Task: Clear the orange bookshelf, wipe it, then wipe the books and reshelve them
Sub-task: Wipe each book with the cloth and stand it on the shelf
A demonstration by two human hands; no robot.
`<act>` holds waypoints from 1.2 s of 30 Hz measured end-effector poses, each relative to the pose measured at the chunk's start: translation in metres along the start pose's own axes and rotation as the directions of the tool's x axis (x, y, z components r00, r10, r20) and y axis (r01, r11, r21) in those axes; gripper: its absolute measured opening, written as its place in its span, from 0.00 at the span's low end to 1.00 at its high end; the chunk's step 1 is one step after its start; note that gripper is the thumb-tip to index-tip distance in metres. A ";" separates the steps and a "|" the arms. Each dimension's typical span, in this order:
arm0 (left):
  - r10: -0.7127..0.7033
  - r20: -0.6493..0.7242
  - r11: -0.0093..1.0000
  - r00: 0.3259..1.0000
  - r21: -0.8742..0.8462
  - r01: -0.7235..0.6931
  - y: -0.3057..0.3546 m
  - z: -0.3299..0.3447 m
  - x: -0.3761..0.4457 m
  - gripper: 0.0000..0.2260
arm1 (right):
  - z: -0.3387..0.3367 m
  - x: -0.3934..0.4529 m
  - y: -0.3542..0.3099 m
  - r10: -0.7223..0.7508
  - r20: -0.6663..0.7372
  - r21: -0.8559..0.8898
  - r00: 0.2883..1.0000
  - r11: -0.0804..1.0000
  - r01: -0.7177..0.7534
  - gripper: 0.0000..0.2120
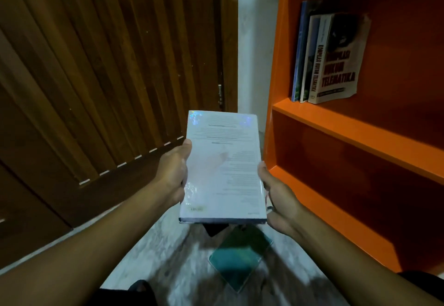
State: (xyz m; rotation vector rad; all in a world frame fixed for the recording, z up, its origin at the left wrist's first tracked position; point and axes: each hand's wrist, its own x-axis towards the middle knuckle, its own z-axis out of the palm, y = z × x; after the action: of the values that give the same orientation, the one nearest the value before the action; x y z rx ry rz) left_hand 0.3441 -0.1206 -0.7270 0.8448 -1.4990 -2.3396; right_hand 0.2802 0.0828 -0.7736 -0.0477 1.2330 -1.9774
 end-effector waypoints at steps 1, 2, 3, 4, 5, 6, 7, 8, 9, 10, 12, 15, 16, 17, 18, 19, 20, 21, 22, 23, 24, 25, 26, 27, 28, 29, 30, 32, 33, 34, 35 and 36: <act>-0.034 0.031 0.999 0.999 0.025 0.033 -0.005 0.001 -0.001 0.17 | -0.001 -0.001 -0.001 -0.048 0.029 -0.038 0.998 0.998 0.049 0.19; -0.074 0.058 0.995 0.996 0.065 0.070 -0.009 0.002 0.000 0.17 | 0.000 -0.004 -0.001 -0.087 0.058 -0.056 0.995 0.994 0.090 0.19; -0.115 0.085 0.988 0.990 0.111 0.105 -0.011 0.004 -0.002 0.16 | -0.001 -0.005 -0.001 -0.114 0.074 -0.058 0.991 0.991 0.118 0.19; -0.123 0.079 0.979 0.989 0.175 0.108 -0.013 0.006 -0.003 0.16 | -0.002 -0.007 -0.001 -0.133 0.085 -0.057 0.987 0.989 0.138 0.18; -0.084 0.037 0.961 0.996 0.268 0.071 -0.013 0.010 -0.004 0.15 | -0.005 -0.006 0.001 -0.149 0.087 -0.065 0.985 0.986 0.154 0.18; 0.010 -0.031 0.913 0.999 0.408 0.004 -0.014 0.014 -0.002 0.15 | -0.005 -0.005 0.002 -0.160 0.084 -0.094 0.983 0.981 0.168 0.16; 0.158 -0.082 0.801 0.984 0.593 -0.079 -0.014 0.019 -0.002 0.19 | -0.007 -0.002 0.005 -0.178 0.062 -0.147 0.982 0.972 0.185 0.16; 0.321 -0.066 0.648 0.945 0.743 -0.169 -0.013 0.021 -0.003 0.24 | -0.006 0.001 0.008 -0.206 0.019 -0.215 0.978 0.955 0.206 0.15; 0.432 0.010 0.524 0.902 0.811 -0.260 -0.012 0.026 -0.008 0.26 | -0.006 0.004 0.012 -0.251 -0.032 -0.295 0.967 0.927 0.231 0.16; 0.457 0.095 0.471 0.884 0.817 -0.332 -0.012 0.029 -0.012 0.28 | -0.005 0.005 0.016 -0.302 -0.071 -0.379 0.951 0.890 0.254 0.17; 0.332 0.215 0.614 0.919 0.690 -0.383 -0.016 0.040 -0.020 0.31 | -0.001 0.006 0.024 -0.393 -0.075 -0.535 0.916 0.791 0.296 0.18; 0.056 0.273 0.851 0.960 0.490 -0.189 -0.025 0.057 -0.030 0.37 | 0.006 -0.004 0.028 -0.525 -0.009 -0.772 0.851 0.545 0.328 0.16; 0.052 0.249 0.876 0.967 0.453 -0.164 -0.030 0.060 -0.029 0.38 | 0.008 -0.008 0.029 -0.555 0.027 -0.820 0.831 0.464 0.337 0.16; 0.080 0.209 0.892 0.975 0.421 -0.164 -0.033 0.063 -0.028 0.38 | 0.008 -0.010 0.030 -0.573 0.061 -0.856 0.817 0.391 0.338 0.16; 0.123 0.167 0.901 0.978 0.395 -0.180 -0.036 0.064 -0.025 0.37 | 0.009 -0.010 0.032 -0.587 0.084 -0.889 0.805 0.320 0.326 0.16; 0.165 0.133 0.907 0.977 0.369 -0.203 -0.039 0.066 -0.023 0.36 | 0.009 -0.010 0.033 -0.595 0.106 -0.914 0.797 0.258 0.314 0.16; 0.199 0.107 0.908 0.974 0.353 -0.225 -0.041 0.066 -0.020 0.35 | 0.009 -0.010 0.034 -0.591 0.122 -0.926 0.797 0.221 0.305 0.17; 0.222 0.087 0.906 0.971 0.351 -0.238 -0.041 0.066 -0.019 0.33 | 0.008 -0.009 0.035 -0.585 0.131 -0.929 0.801 0.210 0.305 0.19; 0.239 0.071 0.899 0.969 0.362 -0.248 -0.040 0.066 -0.019 0.32 | 0.008 -0.009 0.034 -0.575 0.134 -0.930 0.807 0.209 0.304 0.21; 0.255 0.054 0.885 0.965 0.389 -0.256 -0.039 0.066 -0.019 0.29 | 0.007 -0.009 0.034 -0.564 0.147 -0.930 0.813 0.202 0.308 0.24; 0.275 0.036 0.870 0.961 0.416 -0.265 -0.039 0.065 -0.018 0.27 | 0.006 -0.011 0.034 -0.552 0.168 -0.930 0.817 0.186 0.317 0.27; 0.294 0.015 0.861 0.956 0.431 -0.271 -0.039 0.063 -0.017 0.24 | 0.004 -0.010 0.034 -0.540 0.190 -0.929 0.820 0.170 0.328 0.30; 0.307 -0.005 0.863 0.952 0.422 -0.276 -0.038 0.062 -0.016 0.21 | 0.003 -0.011 0.034 -0.533 0.215 -0.926 0.818 0.154 0.343 0.32; 0.319 -0.024 0.873 0.948 0.396 -0.284 -0.036 0.061 -0.016 0.18 | 0.001 -0.011 0.034 -0.529 0.232 -0.919 0.816 0.155 0.362 0.34; 0.330 -0.036 0.885 0.943 0.358 -0.296 -0.034 0.060 -0.016 0.15 | 0.001 -0.012 0.032 -0.525 0.243 -0.910 0.816 0.169 0.380 0.34; 0.336 -0.044 0.895 0.941 0.326 -0.304 -0.030 0.059 -0.015 0.13 | 0.000 -0.012 0.030 -0.525 0.253 -0.899 0.813 0.183 0.398 0.34; 0.341 -0.050 0.902 0.939 0.300 -0.311 -0.026 0.058 -0.014 0.11 | 0.000 -0.012 0.027 -0.525 0.269 -0.888 0.807 0.189 0.419 0.32; 0.335 -0.054 0.914 0.941 0.261 -0.310 -0.019 0.056 -0.012 0.10 | 0.000 -0.011 0.023 -0.549 0.299 -0.877 0.781 0.165 0.452 0.25; 0.327 -0.055 0.921 0.943 0.241 -0.305 -0.016 0.055 -0.012 0.10 | -0.001 -0.008 0.023 -0.576 0.303 -0.873 0.760 0.151 0.463 0.22; 0.320 -0.057 0.928 0.946 0.222 -0.300 -0.015 0.054 -0.011 0.09 | -0.002 -0.008 0.022 -0.602 0.298 -0.869 0.741 0.149 0.471 0.20; 0.311 -0.062 0.933 0.949 0.213 -0.292 -0.014 0.053 -0.011 0.09 | -0.002 -0.008 0.020 -0.623 0.270 -0.860 0.734 0.187 0.474 0.20; 0.301 -0.068 0.936 0.951 0.213 -0.281 -0.013 0.051 -0.011 0.10 | -0.001 -0.009 0.017 -0.632 0.222 -0.831 0.742 0.275 0.483 0.19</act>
State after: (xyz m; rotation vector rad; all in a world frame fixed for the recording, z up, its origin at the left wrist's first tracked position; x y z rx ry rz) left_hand 0.3241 -0.0708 -0.7193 0.7138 -1.7079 -1.9317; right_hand 0.2962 0.0856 -0.7838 -1.0063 2.4956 -1.6451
